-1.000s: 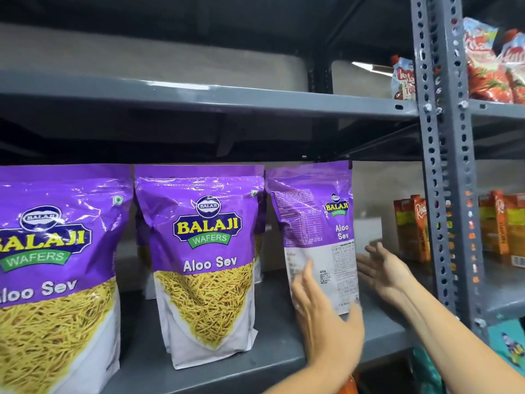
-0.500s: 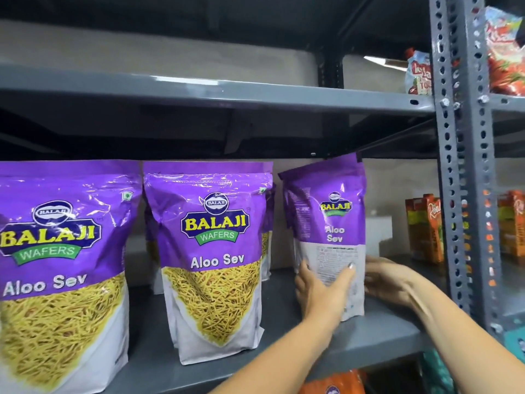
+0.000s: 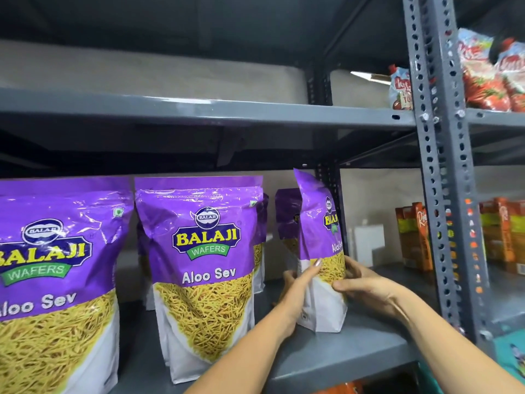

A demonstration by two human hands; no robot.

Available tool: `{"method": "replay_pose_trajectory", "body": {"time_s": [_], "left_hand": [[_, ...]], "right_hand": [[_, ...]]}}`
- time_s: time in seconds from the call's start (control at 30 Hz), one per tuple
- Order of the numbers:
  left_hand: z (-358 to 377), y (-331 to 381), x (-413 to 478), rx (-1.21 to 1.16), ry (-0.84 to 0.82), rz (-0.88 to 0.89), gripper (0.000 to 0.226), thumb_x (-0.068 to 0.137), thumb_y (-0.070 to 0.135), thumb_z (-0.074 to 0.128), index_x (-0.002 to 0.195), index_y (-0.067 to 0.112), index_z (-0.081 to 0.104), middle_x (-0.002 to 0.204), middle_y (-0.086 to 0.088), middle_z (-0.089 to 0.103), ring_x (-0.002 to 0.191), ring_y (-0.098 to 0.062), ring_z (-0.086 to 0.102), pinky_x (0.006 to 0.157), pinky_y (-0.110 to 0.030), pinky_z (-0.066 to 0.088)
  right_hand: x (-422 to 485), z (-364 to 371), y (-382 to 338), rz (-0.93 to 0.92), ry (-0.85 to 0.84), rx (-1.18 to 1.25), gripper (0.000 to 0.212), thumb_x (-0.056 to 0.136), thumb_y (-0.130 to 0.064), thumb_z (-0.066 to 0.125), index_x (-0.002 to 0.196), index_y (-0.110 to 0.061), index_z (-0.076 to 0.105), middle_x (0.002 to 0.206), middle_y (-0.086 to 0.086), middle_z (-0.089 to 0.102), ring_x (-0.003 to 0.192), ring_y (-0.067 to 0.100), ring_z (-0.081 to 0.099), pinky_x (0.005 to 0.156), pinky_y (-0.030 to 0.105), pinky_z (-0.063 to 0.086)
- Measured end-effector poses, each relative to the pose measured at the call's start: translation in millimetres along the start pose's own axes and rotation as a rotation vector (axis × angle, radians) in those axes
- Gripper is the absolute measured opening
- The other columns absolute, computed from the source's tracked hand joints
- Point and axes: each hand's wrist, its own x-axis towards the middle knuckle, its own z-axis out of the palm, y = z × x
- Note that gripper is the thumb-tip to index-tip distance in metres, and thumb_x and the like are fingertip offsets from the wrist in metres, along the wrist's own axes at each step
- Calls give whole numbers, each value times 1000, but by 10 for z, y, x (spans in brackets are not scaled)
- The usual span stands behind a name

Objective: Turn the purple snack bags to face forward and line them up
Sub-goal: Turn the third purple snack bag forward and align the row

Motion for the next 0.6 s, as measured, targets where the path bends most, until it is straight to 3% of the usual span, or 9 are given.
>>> {"method": "replay_pose_trajectory", "body": {"time_s": [0.1,0.17,0.27,0.33,0.4,0.5,0.6], "left_hand": [[-35,-13,77,-54,62,15,103,28,85,73,109,24,54,115,-3,64,115,-23,60,105,-45,44],[-56,67,4,-54,133,44,81,51,75,75,108,21,53,110,-3,65,107,-21,62,95,-37,49],[-66,81,-4,-81,260,145,51,81,46,69,111,9,49,98,-6,63,80,-14,59,68,-24,44],[-43,78,29,-49,311,215,44,88,40,63,113,7,49,99,-9,61,76,-16,55,62,-25,39],[-11,79,23,-22,323,232,40,92,40,57,116,9,49,108,-10,62,85,-23,55,68,-30,36],[18,65,-17,26,312,278,43,89,45,58,119,16,48,119,-6,63,100,-24,59,81,-32,40],[51,129,-99,121,308,409,98,56,67,66,136,19,37,136,-3,53,126,-24,50,105,-39,40]], "right_hand": [[8,14,36,-35,30,-67,111,36,-16,96,135,-11,46,124,14,68,117,30,63,102,40,45],[18,65,58,-73,78,-126,109,35,-21,96,132,-8,49,120,13,70,113,29,65,99,37,48],[49,189,116,-133,186,-166,103,33,-22,96,125,-6,52,112,13,73,101,23,71,86,32,56],[76,236,176,-153,310,-219,109,27,-31,98,123,-10,50,114,12,72,101,21,71,87,34,57],[70,259,210,-161,397,-262,120,22,-39,97,125,-15,43,119,8,67,106,20,68,94,41,54],[14,287,196,-139,393,-256,129,24,-42,95,132,-18,29,122,2,62,111,16,62,100,38,49],[-14,274,130,-180,396,-337,147,26,-47,95,146,-27,12,136,0,54,121,15,57,107,42,43]]}}
